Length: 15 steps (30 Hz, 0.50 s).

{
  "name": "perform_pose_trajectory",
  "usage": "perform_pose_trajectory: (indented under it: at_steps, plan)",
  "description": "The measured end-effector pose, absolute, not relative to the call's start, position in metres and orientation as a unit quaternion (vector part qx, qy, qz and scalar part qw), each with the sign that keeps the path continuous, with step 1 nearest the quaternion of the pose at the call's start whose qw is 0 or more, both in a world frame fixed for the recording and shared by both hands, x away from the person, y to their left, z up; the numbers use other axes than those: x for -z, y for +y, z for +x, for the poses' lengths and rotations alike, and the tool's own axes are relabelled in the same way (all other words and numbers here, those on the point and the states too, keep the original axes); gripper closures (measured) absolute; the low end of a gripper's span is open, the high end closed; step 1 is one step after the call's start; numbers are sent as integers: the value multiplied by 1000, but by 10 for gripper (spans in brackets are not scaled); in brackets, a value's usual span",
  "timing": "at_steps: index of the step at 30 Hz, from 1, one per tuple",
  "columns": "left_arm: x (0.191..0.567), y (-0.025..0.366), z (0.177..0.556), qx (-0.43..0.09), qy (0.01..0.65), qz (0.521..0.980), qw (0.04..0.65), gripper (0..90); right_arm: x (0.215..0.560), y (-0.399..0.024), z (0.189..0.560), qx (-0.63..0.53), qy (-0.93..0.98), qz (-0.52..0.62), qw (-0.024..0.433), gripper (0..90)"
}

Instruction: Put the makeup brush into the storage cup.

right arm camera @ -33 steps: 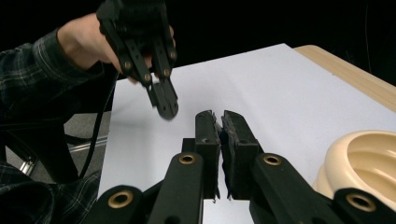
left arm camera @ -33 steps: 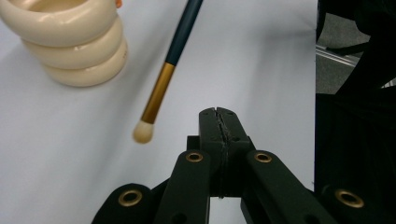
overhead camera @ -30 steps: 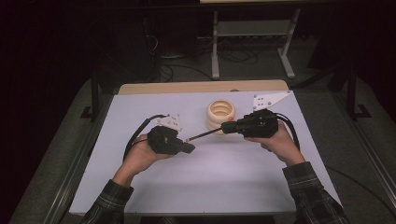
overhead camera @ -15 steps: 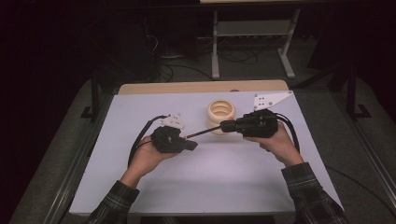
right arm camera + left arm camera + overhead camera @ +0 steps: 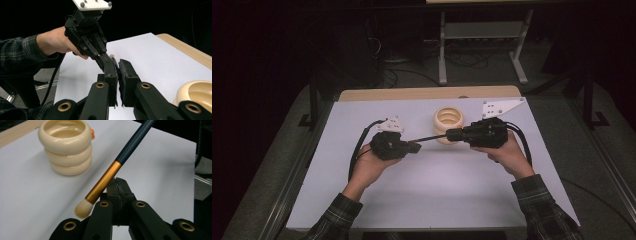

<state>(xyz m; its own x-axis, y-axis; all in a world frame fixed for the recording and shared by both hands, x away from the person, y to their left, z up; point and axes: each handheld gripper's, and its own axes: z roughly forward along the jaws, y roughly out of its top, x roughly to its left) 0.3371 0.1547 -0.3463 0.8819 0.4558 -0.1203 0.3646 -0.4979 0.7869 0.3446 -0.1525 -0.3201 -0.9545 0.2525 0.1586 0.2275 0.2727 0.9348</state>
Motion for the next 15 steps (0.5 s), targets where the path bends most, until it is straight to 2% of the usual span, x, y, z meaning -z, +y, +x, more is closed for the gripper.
perform_pose_trajectory:
  at_steps: [15]
  plan:
    - [332, 168, 335, -91, 249, 839, 476, 899, 328, -148, 346, -570, 807, 155, 3, 849]
